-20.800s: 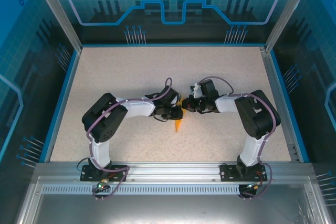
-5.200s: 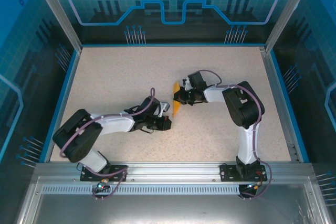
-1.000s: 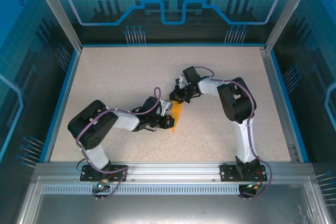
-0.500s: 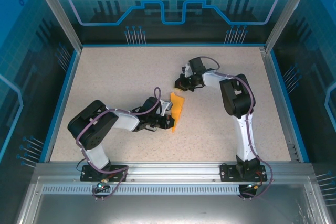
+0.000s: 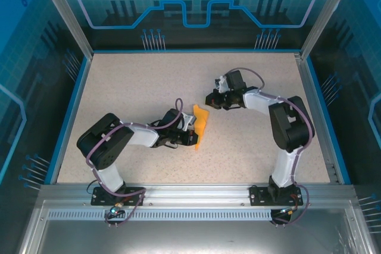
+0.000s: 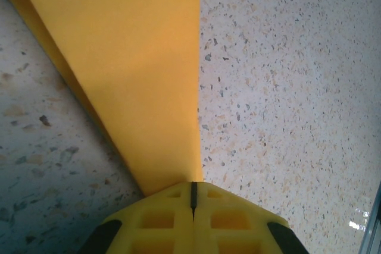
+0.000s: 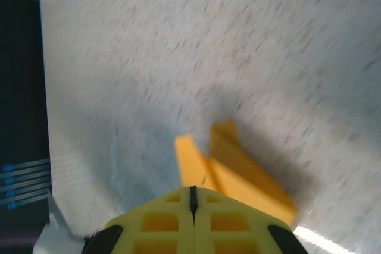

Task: Fold a paper plane with a square sheet of paper (pick it up from the middle)
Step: Fold the wing for the fifth time at the center of the table, then pick up the paper plane from the center of the table.

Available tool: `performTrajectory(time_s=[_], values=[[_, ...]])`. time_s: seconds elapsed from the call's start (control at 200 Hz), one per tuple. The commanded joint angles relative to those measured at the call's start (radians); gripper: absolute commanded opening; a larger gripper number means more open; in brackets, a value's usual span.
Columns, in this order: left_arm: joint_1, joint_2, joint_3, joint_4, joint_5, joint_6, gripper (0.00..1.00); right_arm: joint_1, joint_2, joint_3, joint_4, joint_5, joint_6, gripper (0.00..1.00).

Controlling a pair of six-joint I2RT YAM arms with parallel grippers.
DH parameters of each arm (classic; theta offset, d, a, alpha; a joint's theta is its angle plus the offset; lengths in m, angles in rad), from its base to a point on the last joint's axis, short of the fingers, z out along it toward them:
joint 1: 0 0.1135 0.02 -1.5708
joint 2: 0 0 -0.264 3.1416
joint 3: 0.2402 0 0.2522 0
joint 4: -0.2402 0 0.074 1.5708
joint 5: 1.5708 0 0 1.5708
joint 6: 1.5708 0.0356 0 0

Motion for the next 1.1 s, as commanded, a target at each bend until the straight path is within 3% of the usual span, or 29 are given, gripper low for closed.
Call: performTrajectory(time_s=[0.0,0.12,0.355,0.605,0.775,0.94,1.095], values=[[0.003,0.03,-0.037,-0.246,-0.032,0.015,0.0,0.061,-0.027,-0.106,0.087,-0.046,0.065,0.01],[0.004,-0.016,-0.029,-0.249,-0.019,-0.002,0.0,0.102,-0.019,-0.158,0.135,-0.045,0.103,0.01],[0.005,-0.143,0.0,-0.323,-0.018,-0.031,0.12,0.114,-0.002,-0.186,0.146,-0.013,0.091,0.02],[0.003,-0.259,0.061,-0.483,-0.084,-0.031,0.32,0.08,-0.127,-0.239,0.131,0.017,0.087,0.18],[-0.037,-0.28,0.128,-0.6,-0.193,-0.019,0.43,0.054,-0.217,-0.316,0.116,0.039,0.089,0.34],[-0.127,-0.221,0.256,-0.758,-0.375,-0.013,0.45,0.006,-0.313,-0.39,0.096,0.05,0.087,0.38],[-0.194,-0.121,0.353,-0.82,-0.477,-0.031,0.46,-0.041,-0.387,-0.441,0.061,0.052,0.066,0.43]])
